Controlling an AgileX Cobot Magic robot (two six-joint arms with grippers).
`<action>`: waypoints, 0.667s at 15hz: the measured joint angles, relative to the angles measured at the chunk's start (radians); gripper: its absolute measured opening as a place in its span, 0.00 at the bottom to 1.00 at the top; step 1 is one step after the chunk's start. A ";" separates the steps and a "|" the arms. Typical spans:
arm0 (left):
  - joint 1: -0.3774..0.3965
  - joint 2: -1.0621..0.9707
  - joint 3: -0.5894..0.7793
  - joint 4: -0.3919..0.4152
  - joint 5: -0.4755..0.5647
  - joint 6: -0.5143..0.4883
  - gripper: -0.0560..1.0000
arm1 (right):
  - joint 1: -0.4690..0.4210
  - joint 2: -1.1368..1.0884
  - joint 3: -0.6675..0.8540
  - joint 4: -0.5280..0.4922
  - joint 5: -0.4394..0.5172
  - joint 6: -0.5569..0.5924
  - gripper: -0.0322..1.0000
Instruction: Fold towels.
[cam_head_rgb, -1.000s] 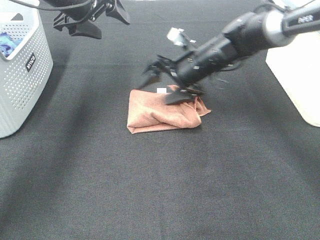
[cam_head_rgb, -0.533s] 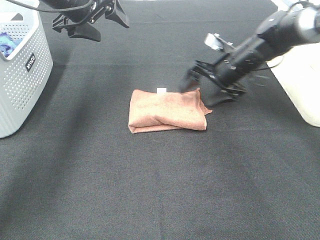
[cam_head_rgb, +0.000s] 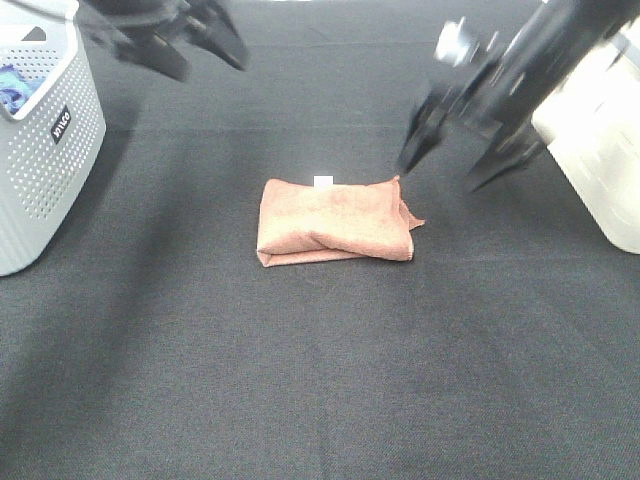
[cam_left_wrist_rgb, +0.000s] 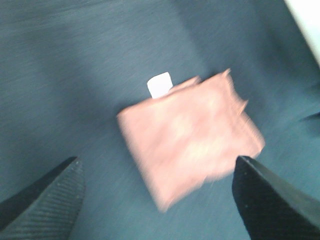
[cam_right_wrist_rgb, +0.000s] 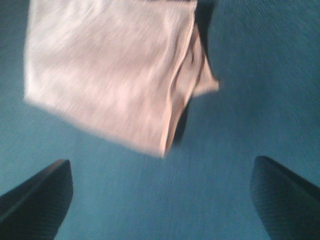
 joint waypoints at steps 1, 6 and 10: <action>0.000 -0.036 0.000 0.066 0.033 -0.031 0.78 | 0.001 -0.061 0.003 -0.026 0.036 0.033 0.91; 0.000 -0.299 0.007 0.406 0.253 -0.157 0.78 | 0.001 -0.409 0.217 -0.143 0.049 0.047 0.91; 0.000 -0.539 0.223 0.477 0.263 -0.207 0.78 | 0.001 -0.688 0.460 -0.188 0.048 0.047 0.91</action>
